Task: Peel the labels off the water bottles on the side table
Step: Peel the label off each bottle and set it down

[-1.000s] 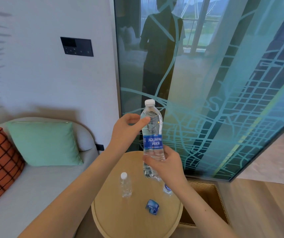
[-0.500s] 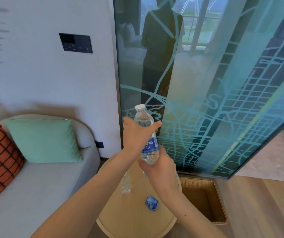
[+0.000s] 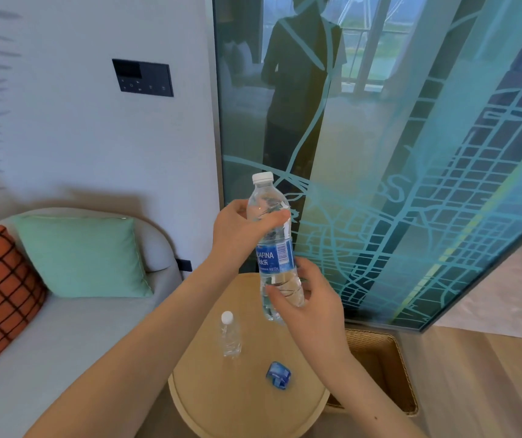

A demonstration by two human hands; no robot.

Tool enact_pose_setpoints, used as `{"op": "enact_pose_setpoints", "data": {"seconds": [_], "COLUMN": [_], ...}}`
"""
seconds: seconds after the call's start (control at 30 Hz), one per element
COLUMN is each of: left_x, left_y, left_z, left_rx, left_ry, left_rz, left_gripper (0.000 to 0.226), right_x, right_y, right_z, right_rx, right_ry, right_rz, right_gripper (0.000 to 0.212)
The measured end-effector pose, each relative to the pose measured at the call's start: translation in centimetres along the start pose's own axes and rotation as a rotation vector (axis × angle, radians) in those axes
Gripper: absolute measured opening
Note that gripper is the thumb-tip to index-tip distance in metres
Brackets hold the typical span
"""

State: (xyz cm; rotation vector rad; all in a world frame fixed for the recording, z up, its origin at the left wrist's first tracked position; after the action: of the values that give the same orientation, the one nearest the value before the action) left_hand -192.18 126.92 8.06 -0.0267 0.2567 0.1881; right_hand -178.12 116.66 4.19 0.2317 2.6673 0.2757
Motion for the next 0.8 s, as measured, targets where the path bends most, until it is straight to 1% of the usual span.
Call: {"op": "enact_pose_setpoints", "data": {"seconds": [0.07, 0.17, 0.27, 0.3, 0.37, 0.47, 0.6, 0.73, 0.8], "left_x": [-0.4, -1.0, -1.3, -1.3, -1.2, -1.0, -0.9, -0.9, -0.9], "left_y": [-0.1, -0.4, -0.8, -1.0, -1.3, -1.6, -1.8, -1.8, -1.8], "left_z": [0.4, 0.7, 1.0, 1.1, 1.0, 0.8, 0.2, -0.2, -0.4], "left_rx": [-0.001, -0.021, -0.034, -0.031, -0.008, 0.015, 0.009, 0.001, -0.003], "left_ry": [-0.066, -0.168, -0.257, -0.276, -0.296, -0.297, -0.299, -0.308, -0.323], "left_rz": [-0.041, -0.108, -0.179, -0.206, -0.258, -0.293, -0.302, -0.305, -0.312], "left_gripper": [0.054, 0.059, 0.076, 0.079, 0.078, 0.079, 0.074, 0.075, 0.074], "right_x": [-0.6, -1.6, -2.5, -2.7, -2.8, -3.0, -2.9, -2.7, -2.6], "right_y": [0.2, 1.0, 2.2, 2.6, 3.1, 3.2, 2.7, 2.8, 3.1], "right_z": [-0.3, -0.2, -0.3, -0.5, -1.1, -1.8, -2.3, -2.0, -1.7], "right_rx": [0.01, 0.031, 0.048, 0.042, 0.022, -0.049, -0.134, -0.111, -0.064], "right_ry": [0.077, 0.218, 0.308, 0.321, 0.33, 0.31, 0.283, 0.298, 0.339], "right_rz": [-0.012, -0.02, -0.05, -0.067, -0.082, -0.038, 0.012, 0.014, -0.002], "right_gripper": [0.032, 0.019, 0.02, 0.019, 0.017, 0.013, 0.016, 0.015, 0.014]}}
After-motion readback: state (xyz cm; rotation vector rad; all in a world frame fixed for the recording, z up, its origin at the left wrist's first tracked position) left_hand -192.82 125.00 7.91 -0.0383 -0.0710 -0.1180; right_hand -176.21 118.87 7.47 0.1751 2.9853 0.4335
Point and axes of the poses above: each hand's wrist, its own y-axis towards the middle knuckle, its own x-axis out of the palm, z = x × y, the point moved 4 cm from there along y, towards the middle knuckle, and after that the axes turned 1 degree about -x, right-handed, at the moved point
